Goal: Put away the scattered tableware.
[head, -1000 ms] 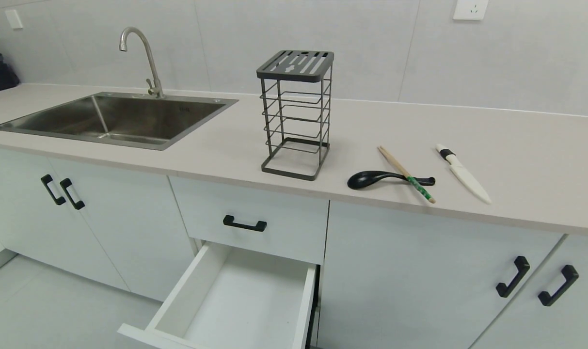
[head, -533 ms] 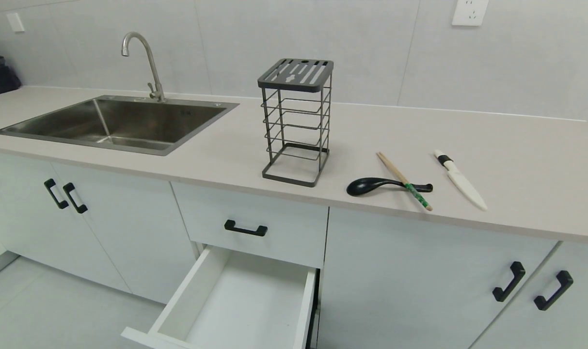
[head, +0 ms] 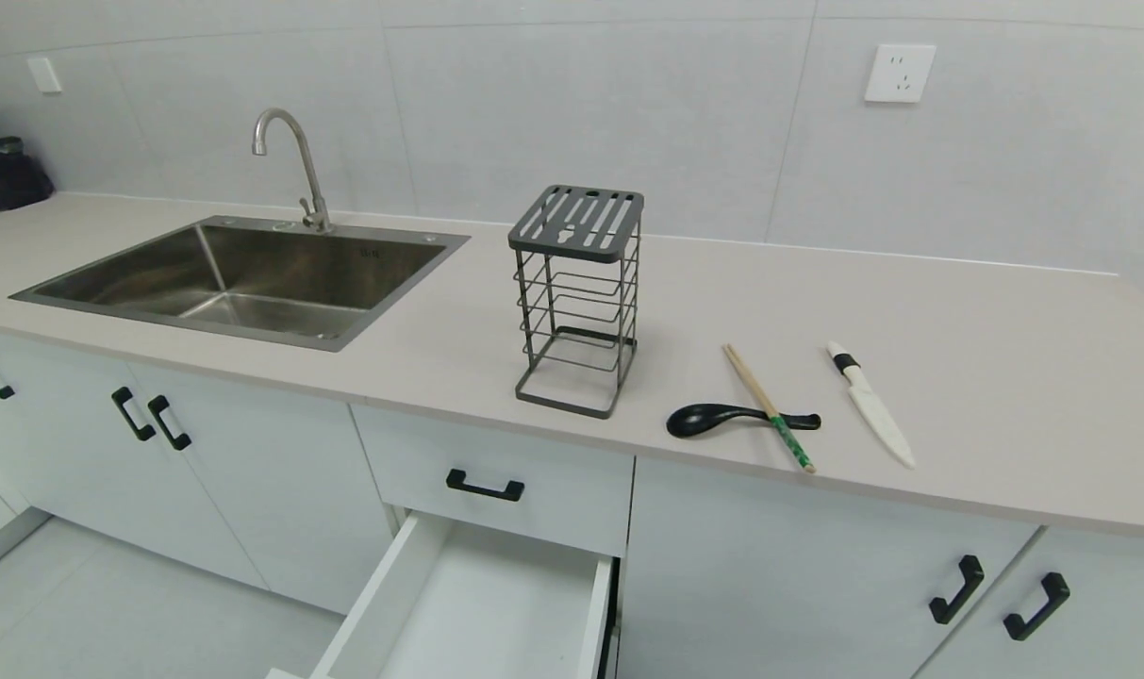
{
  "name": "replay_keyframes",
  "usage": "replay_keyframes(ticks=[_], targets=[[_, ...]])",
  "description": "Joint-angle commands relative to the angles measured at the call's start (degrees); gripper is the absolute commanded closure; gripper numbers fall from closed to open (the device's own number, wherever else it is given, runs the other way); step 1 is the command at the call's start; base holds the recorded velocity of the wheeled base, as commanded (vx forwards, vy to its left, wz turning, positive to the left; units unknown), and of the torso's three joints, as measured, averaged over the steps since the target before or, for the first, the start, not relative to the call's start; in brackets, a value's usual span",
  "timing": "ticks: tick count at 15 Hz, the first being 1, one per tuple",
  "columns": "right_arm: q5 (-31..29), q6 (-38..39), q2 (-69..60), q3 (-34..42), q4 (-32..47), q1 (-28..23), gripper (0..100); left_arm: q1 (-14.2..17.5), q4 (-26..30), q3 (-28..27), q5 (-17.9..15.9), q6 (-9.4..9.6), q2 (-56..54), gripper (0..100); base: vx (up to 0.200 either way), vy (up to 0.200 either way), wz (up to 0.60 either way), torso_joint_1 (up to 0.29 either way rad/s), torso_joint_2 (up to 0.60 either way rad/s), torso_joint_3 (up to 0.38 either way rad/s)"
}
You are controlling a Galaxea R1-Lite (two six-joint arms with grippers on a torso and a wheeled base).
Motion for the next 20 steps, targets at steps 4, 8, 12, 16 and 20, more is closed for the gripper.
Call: replay_keyframes(ticks=[4, 8, 12, 16, 20], targets=[[0.1, -0.4, 0.1, 0.0, -0.1, 0.0, 100, 0.0, 0.0, 0.0, 0.0, -0.09, 0.1, 0, 0.000, 0.000, 0.00, 0.189, -0.35, -0.168], [0.1, -0.3, 0.1, 0.0, -0.1, 0.0, 100, 0.0, 0.0, 0.0, 0.0, -0.09, 0.1, 0, 0.000, 0.000, 0.15, 0.014, -0.03, -0.008], [0.1, 0.2, 0.1, 0.0, 0.0, 0.0, 100, 0.0, 0.0, 0.0, 0.0, -0.09, 0.1, 0, 0.000, 0.000, 0.15, 0.001, 0.00, -0.001], [0.0, 0.1, 0.1, 0.0, 0.0, 0.0, 100, 0.0, 0.0, 0.0, 0.1, -0.36, 0.1, 0, 0.100, 0.000, 0.00, 0.001, 0.00, 0.001], [0.0, -0.1, 0.1, 0.0, 0.0, 0.0, 100, 0.1, 0.0, 0.0, 0.1, -0.18, 0.1, 0, 0.050, 0.000, 0.00, -0.004, 0.00, 0.001]])
